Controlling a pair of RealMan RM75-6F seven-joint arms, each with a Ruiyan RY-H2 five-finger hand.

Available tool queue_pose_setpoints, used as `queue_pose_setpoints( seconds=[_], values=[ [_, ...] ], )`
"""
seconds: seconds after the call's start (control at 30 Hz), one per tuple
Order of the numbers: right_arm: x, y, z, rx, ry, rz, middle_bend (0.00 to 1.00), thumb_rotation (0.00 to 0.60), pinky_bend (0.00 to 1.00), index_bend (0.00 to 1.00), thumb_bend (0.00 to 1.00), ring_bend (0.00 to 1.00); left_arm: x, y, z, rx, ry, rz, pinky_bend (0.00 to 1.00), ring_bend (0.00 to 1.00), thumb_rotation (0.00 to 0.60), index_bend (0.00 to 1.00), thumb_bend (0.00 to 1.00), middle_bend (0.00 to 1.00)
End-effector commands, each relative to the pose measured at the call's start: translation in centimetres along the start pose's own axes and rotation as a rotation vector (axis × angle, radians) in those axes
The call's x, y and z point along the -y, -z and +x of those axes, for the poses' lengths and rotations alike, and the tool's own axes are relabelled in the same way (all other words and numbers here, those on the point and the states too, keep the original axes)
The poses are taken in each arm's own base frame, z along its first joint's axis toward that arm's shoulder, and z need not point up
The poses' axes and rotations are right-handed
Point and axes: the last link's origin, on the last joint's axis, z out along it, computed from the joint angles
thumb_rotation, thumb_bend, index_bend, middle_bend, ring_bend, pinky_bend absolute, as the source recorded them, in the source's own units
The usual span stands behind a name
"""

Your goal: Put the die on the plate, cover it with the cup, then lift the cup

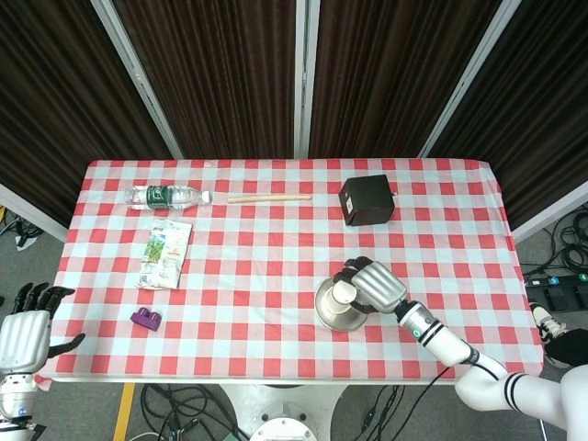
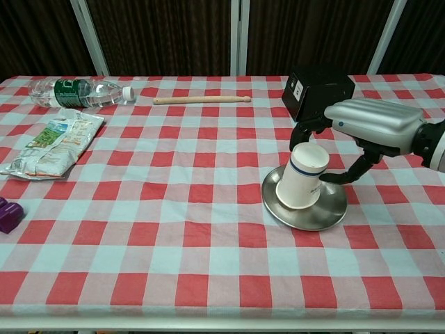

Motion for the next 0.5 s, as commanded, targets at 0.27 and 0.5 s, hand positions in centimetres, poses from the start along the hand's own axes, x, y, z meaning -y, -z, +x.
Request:
queue_pose_setpoints(
  seconds=[0.27,0.5],
  values=[
    [-2.9,3.1,3.1,-0.139,-0.084,-0.132,0.39,0.600,0.26,0.49,0.28,0.21,-0.2,-0.3,0.1,-0.011,0.004,-0.017,0.09,0.13,0.600,0.26,0.07,0.24],
    [-7.7,3.5,2.2,-0.095,-0.111,-0.323,0.36,0.600,0.26,0.48,0.28,0.21,-0.4,-0.4,0.0,-0.010,0.005,-0.024,0.09,0.13,0.600,0.26,0.07,0.24]
  ],
)
